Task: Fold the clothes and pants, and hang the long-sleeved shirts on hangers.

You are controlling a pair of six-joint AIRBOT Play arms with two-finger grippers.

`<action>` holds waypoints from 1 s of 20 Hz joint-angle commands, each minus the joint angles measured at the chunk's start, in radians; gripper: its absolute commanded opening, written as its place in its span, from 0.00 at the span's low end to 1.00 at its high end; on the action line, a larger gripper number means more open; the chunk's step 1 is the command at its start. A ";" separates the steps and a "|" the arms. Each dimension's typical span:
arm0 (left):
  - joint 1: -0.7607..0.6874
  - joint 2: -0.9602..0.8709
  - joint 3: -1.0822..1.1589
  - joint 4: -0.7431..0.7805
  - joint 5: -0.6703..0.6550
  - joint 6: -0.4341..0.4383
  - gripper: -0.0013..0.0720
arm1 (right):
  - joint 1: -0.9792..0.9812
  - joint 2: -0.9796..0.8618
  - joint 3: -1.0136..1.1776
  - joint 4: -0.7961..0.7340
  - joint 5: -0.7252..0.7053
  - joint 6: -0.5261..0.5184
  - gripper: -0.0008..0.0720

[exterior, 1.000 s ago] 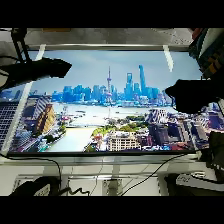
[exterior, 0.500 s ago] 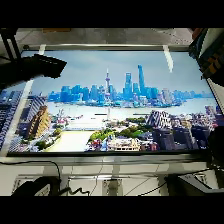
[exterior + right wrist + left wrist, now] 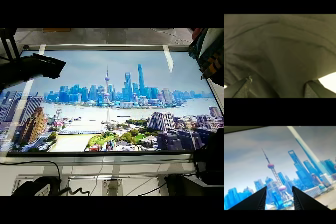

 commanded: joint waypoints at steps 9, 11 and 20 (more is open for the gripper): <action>0.001 0.000 0.000 0.001 0.001 0.000 0.49 | 0.042 0.001 0.227 0.032 0.139 0.016 0.82; 0.001 0.000 0.000 0.001 0.001 0.000 0.49 | 0.044 0.002 0.323 0.044 0.187 0.017 0.81; 0.001 0.000 0.000 0.001 0.001 0.000 0.49 | 0.692 0.016 0.375 0.046 0.158 -0.145 0.05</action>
